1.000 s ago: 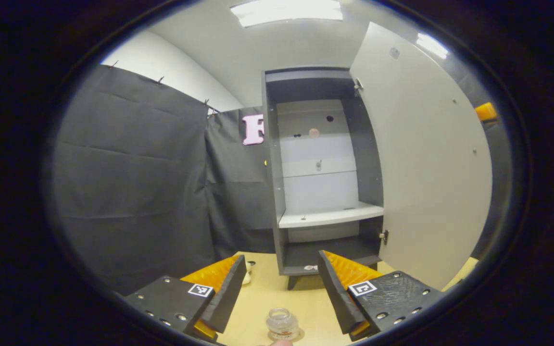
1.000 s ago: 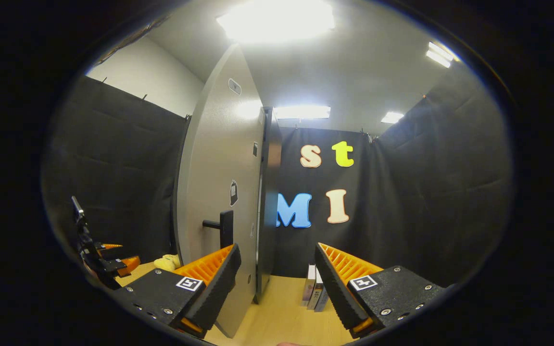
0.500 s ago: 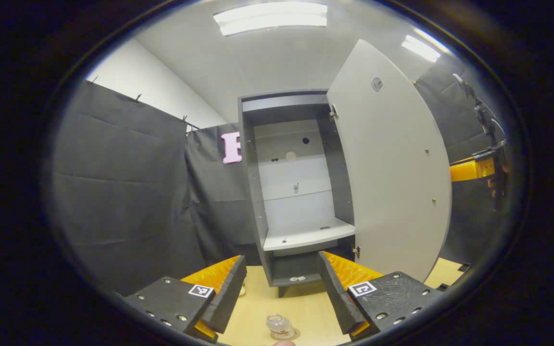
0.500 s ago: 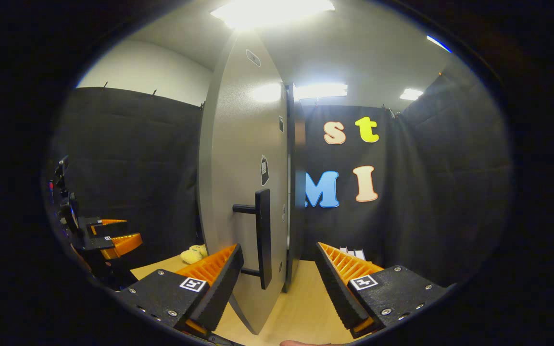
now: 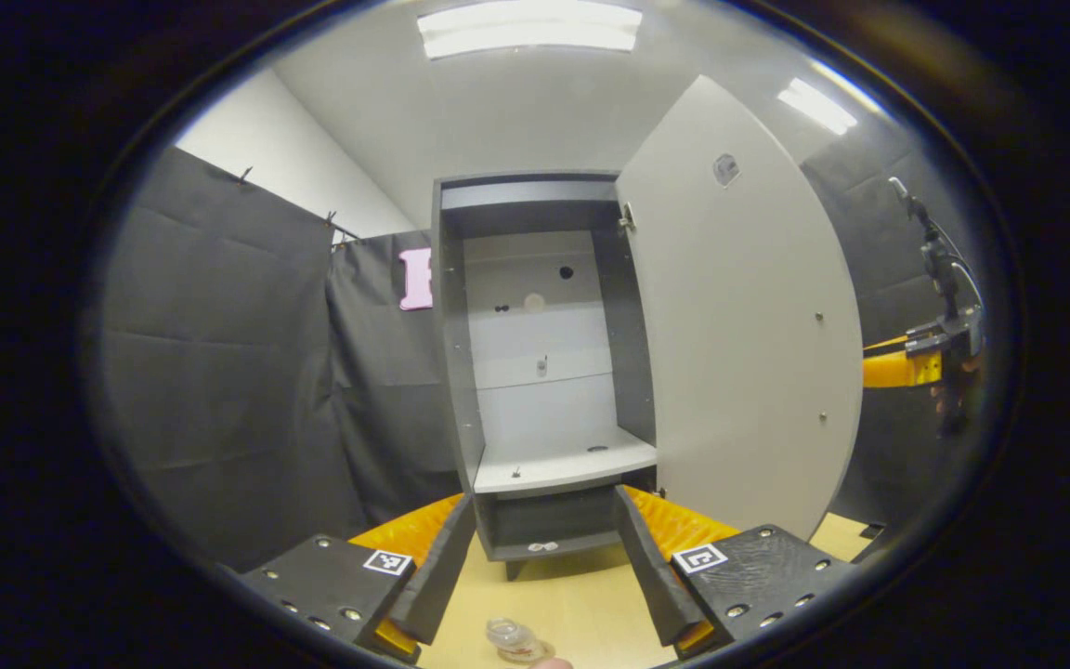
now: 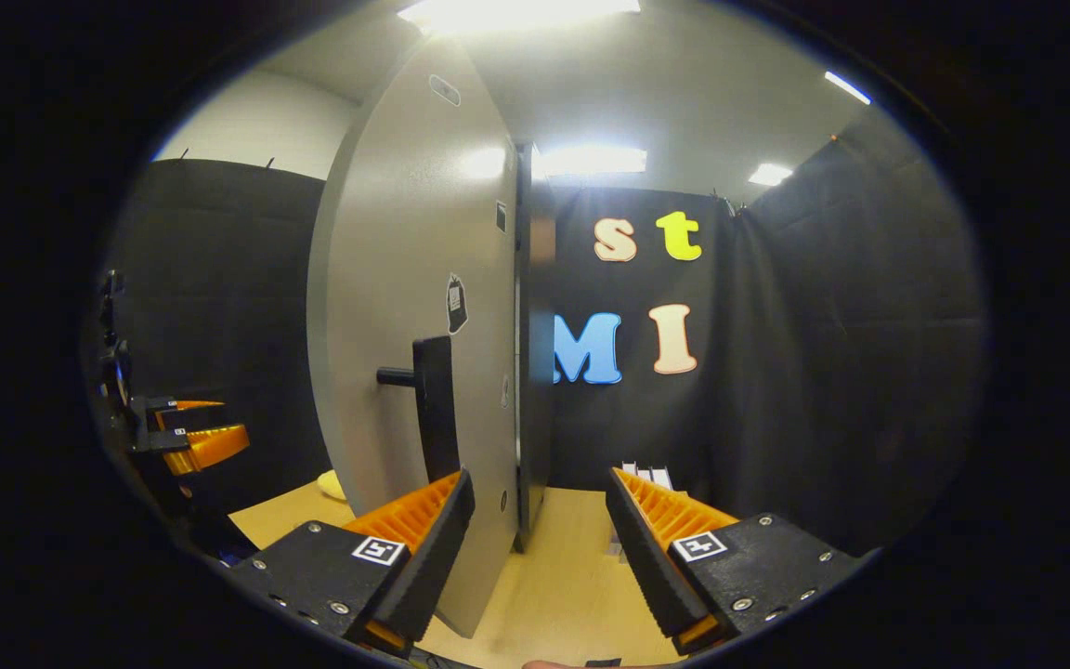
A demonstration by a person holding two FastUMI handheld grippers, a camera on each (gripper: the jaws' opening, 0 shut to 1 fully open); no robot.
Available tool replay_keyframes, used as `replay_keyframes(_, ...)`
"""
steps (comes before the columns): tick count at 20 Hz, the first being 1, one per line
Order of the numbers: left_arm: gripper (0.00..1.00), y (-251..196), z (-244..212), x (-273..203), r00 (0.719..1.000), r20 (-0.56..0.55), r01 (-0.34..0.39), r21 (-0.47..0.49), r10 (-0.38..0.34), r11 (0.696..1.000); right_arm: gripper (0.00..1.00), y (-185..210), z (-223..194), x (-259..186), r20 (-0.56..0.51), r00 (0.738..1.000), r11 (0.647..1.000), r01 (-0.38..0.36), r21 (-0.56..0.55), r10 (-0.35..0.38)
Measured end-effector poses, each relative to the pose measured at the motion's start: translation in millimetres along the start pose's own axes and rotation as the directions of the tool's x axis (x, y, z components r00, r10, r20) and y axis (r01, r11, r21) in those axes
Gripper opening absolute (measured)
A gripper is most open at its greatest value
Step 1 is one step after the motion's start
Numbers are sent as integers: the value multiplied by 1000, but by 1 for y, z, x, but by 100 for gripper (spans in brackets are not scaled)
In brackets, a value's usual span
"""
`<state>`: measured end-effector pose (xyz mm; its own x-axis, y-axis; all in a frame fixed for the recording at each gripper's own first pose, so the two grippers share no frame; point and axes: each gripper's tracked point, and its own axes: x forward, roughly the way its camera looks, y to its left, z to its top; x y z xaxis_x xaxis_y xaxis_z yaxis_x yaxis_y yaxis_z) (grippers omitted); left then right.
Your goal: Open the cabinet door with the right hand, grasp the bottle in the cabinet with the left hand and place it on the coaster, then close the cabinet door with the right hand.
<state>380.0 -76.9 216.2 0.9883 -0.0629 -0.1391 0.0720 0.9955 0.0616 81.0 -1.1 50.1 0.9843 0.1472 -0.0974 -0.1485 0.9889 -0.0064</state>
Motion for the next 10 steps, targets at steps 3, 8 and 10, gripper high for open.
replay_keyframes(3,89,13,0,5,1000,12,-5,-2,5,1000,88,4,-5,0,-8,999,997,49,58,-48)
replay_keyframes(8,86,30,-7,29,1000,10,23,-53,-22,998,88,27,4,5,-21,999,995,52,89,-50)
replay_keyframes(10,86,36,-8,42,999,15,40,-73,-39,997,88,45,9,8,-11,999,996,44,80,-43)
